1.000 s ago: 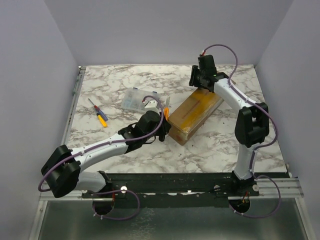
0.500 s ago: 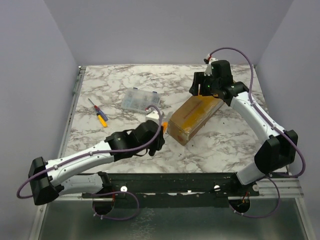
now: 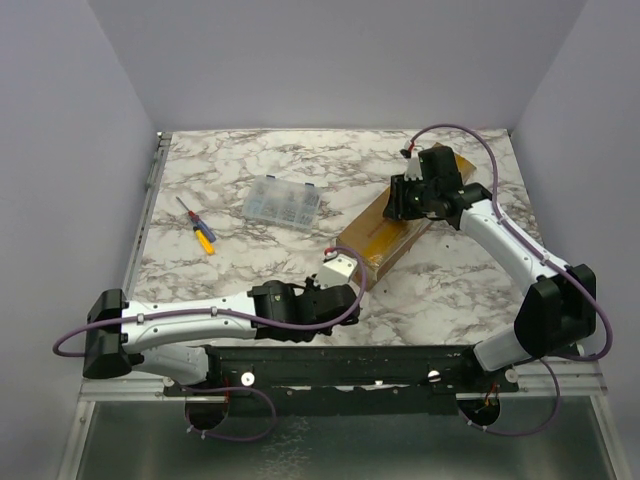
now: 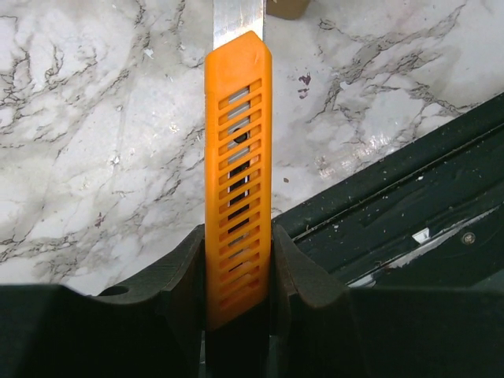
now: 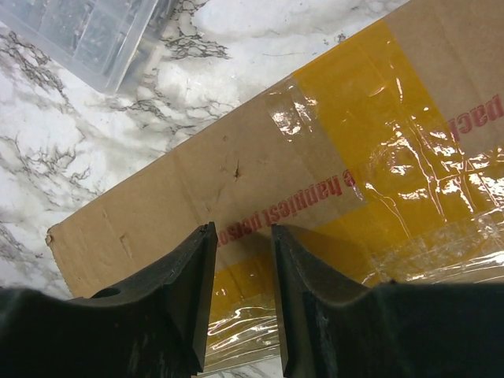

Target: Unpack the express box

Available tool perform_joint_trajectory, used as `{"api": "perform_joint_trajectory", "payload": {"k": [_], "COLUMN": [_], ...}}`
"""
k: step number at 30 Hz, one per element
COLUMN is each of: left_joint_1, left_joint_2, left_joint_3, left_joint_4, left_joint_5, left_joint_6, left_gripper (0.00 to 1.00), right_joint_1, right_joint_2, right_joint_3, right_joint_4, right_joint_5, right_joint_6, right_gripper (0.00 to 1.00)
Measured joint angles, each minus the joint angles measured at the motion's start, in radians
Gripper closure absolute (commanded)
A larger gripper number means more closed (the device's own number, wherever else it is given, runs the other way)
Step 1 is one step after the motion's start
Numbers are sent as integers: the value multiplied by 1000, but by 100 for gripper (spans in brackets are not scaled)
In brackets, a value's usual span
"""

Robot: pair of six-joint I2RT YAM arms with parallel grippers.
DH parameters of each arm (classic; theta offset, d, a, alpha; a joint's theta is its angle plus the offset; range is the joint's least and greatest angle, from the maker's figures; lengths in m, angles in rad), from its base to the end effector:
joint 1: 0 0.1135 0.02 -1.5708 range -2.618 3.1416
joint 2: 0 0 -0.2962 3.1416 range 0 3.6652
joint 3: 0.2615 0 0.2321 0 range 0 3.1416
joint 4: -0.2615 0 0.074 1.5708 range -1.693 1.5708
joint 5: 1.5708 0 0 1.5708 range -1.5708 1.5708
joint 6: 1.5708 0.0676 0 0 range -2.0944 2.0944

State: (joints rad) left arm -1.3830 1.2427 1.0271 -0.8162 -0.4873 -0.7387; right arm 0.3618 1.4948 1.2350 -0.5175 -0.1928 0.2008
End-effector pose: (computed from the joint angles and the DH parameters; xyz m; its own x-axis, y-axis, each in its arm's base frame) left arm 0.0731 -0.2152 0.2898 -0.6727 0.3533 -0.6501 0.5008 0.8642 -0.0485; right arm 0.3037 0.1288 0.3108 -0.7375 -0.0698 -0.6717 -0.3347 0.9016 0.2739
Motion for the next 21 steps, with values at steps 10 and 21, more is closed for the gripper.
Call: {"api": "perform_joint_trajectory", "payload": {"k": [10, 21], "left_joint_1": [0, 0], "left_joint_2": [105, 112], "left_joint_3": [70, 71], "left_joint_4": [-24, -24], "left_joint_5": [-13, -13], "left_joint_6": [-6, -20], "left_gripper": [100, 100], "right_joint_1": [2, 6], "right_joint_2": [0, 0], "right_joint_3": [-4, -4], "right_joint_4": [4, 8], "right_joint_5": [-3, -8], "right_joint_6": [0, 0], "right_gripper": [61, 62]}}
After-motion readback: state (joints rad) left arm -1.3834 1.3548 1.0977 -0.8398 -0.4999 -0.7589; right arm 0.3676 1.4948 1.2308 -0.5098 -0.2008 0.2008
